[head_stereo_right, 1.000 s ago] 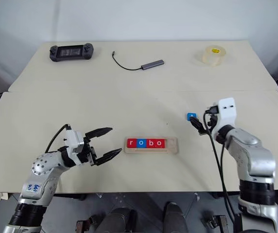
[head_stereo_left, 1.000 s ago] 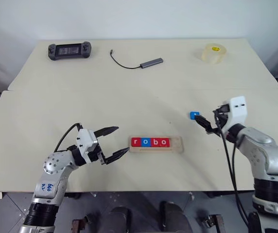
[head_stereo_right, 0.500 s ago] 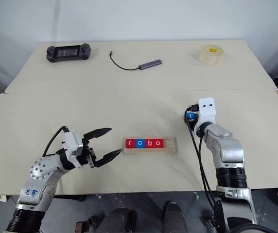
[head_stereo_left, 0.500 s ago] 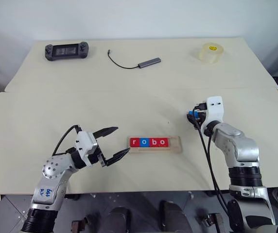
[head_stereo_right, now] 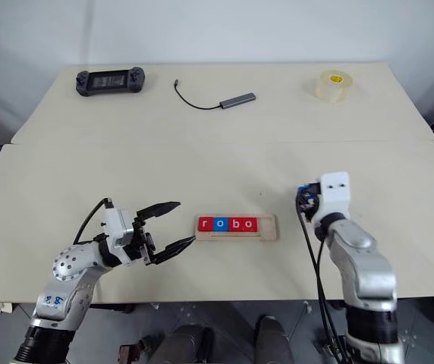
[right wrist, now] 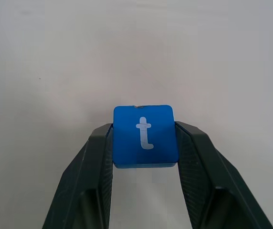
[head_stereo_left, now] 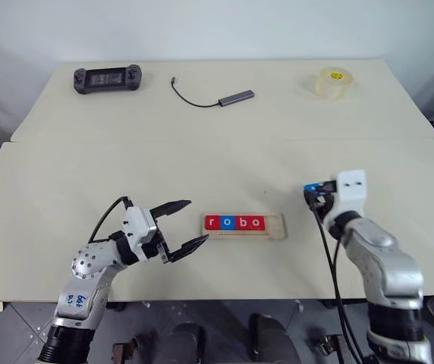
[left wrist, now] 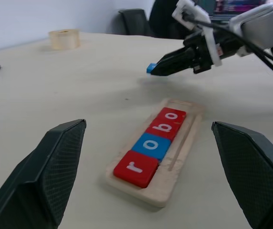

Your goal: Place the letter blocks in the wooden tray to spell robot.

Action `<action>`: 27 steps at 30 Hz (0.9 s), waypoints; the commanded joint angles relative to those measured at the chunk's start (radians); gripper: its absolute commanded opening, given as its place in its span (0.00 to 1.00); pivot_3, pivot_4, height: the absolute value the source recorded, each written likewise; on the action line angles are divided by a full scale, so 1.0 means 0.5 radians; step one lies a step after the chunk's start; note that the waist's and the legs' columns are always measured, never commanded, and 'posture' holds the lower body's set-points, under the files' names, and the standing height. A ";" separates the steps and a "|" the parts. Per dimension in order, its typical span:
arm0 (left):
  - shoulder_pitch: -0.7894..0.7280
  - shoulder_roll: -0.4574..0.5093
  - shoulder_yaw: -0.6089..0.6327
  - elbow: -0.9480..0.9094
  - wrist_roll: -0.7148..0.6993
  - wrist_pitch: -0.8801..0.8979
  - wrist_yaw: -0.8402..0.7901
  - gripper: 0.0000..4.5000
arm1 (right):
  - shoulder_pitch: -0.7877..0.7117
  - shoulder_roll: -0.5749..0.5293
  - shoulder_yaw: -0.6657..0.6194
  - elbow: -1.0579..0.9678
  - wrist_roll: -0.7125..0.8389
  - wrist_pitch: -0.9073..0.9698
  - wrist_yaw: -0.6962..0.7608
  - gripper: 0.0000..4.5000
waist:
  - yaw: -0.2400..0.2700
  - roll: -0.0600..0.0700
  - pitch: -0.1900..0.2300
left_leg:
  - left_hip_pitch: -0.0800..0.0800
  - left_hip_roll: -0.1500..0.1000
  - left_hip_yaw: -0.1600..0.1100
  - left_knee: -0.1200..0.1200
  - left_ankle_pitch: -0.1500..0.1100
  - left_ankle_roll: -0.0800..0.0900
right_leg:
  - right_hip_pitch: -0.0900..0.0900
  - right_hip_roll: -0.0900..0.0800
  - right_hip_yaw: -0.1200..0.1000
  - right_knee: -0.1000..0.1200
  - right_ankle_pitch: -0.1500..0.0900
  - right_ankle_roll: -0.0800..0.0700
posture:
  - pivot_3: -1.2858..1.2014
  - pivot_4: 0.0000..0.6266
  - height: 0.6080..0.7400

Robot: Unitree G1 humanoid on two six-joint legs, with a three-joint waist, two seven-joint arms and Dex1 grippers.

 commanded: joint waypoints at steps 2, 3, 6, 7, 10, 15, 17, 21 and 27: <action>0.014 0.105 -0.023 -0.072 -0.117 0.035 -0.237 1.00 | 0.351 0.007 -0.113 -0.553 0.144 0.253 0.004 0.33 | 0.002 0.000 0.000 | 0.001 0.004 -0.001 -0.004 0.000 -0.001 | 0.000 0.003 -0.001 -0.001 -0.001 -0.002 | 0.52 0.24 1.00; 0.002 0.116 -0.027 -0.069 -0.129 0.046 -0.261 1.00 | 0.374 0.020 -0.120 -0.569 0.151 0.280 -0.013 0.33 | 0.000 0.000 0.000 | 0.001 0.006 0.000 -0.003 -0.001 -0.002 | 0.000 0.004 0.000 -0.001 -0.001 -0.002 | 0.52 0.24 1.00; -0.034 0.131 -0.042 -0.054 -0.138 0.065 -0.316 1.00 | 0.394 0.060 -0.124 -0.569 0.163 0.303 -0.045 0.33 | -0.004 0.000 0.000 | 0.004 0.004 0.005 0.000 -0.001 -0.001 | 0.000 0.002 0.004 -0.004 -0.001 -0.001 | 0.52 0.24 1.00; -0.065 0.137 -0.052 -0.037 -0.138 0.072 -0.351 1.00 | 0.393 0.097 -0.124 -0.540 0.172 0.306 -0.059 0.40 | -0.003 0.000 0.000 | 0.005 0.004 0.005 0.000 0.000 -0.001 | 0.001 0.003 0.004 -0.004 -0.001 -0.001 | 0.52 0.24 1.00; -0.145 0.136 -0.068 0.001 -0.132 0.095 -0.408 1.00 | 0.398 0.078 -0.104 -0.489 0.163 0.300 -0.039 0.61 | 0.001 0.000 0.000 | 0.006 0.005 0.003 0.000 0.000 -0.002 | 0.001 0.004 0.003 -0.003 -0.001 -0.002 | 0.52 0.24 1.00; -0.148 0.118 -0.068 -0.010 -0.119 0.117 -0.408 1.00 | 0.428 -0.292 -0.247 -0.430 0.296 0.308 0.340 0.91 | 0.000 0.001 0.000 | 0.004 0.003 0.003 0.000 0.000 -0.001 | 0.000 0.003 0.003 -0.001 -0.001 -0.002 | 0.52 0.24 1.00; -0.115 0.118 -0.069 -0.027 -0.101 0.110 -0.398 1.00 | 0.489 -0.617 -0.321 -0.320 0.320 0.161 0.675 0.91 | 0.005 0.001 0.000 | 0.003 0.001 0.004 0.000 -0.001 0.002 | 0.001 0.001 0.003 -0.003 -0.001 -0.001 | 0.52 0.24 1.00; -0.048 0.130 -0.053 -0.059 -0.102 0.098 -0.390 1.00 | 0.623 -1.097 -0.350 0.010 0.274 -0.481 1.405 0.91 | 0.006 -0.001 0.000 | 0.004 0.001 0.003 -0.001 -0.004 0.007 | 0.007 0.001 0.000 -0.013 0.000 0.000 | 0.52 0.24 1.00; -0.053 0.114 -0.039 -0.027 -0.070 0.066 -0.345 1.00 | 0.387 -1.401 -0.038 0.789 0.022 -1.426 2.060 0.91 | -0.001 -0.002 0.001 | 0.007 0.005 0.007 0.001 -0.004 0.007 | 0.012 0.003 0.001 -0.021 0.002 0.004 | 0.52 0.24 1.00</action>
